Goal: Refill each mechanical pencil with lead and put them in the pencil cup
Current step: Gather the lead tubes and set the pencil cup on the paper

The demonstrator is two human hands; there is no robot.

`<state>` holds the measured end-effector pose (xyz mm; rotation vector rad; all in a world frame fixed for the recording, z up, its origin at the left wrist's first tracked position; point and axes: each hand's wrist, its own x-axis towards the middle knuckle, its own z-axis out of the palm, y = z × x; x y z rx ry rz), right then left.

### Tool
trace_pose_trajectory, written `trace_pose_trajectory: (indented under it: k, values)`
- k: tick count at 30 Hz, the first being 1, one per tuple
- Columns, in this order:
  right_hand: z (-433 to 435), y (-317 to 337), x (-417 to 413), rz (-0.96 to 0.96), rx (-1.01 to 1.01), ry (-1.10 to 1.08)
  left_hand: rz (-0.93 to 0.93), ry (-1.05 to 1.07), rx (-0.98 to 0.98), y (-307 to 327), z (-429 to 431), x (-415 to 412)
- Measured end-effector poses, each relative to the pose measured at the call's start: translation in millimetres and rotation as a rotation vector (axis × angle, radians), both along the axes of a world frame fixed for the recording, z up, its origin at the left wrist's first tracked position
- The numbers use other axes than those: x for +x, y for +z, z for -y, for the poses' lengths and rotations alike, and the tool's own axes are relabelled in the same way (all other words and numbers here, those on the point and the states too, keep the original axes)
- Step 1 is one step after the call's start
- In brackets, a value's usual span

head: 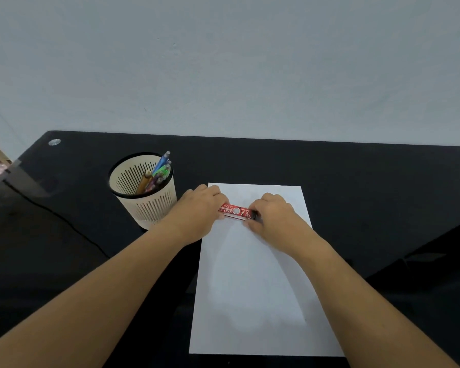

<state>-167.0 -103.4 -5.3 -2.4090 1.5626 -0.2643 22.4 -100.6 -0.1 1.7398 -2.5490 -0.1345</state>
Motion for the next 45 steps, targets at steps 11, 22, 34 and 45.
trace_pose_trajectory:
  k: [11,22,34,45]
  values:
    - [-60.4,11.6,-14.5,0.002,0.058,0.051,0.021,-0.018,0.005,2.1,-65.2,-3.9]
    - [-116.2,9.6,-18.3,-0.021,0.061,0.092,-0.019,-0.017,-0.021,-3.4,-130.5,-2.3]
    - [-119.7,21.4,-16.4,0.087,0.119,0.051,-0.140,0.038,0.065,7.6,-145.1,15.4]
    - [-80.8,46.0,48.5,0.162,-0.010,0.074,-0.254,0.349,0.013,33.2,-140.6,87.7]
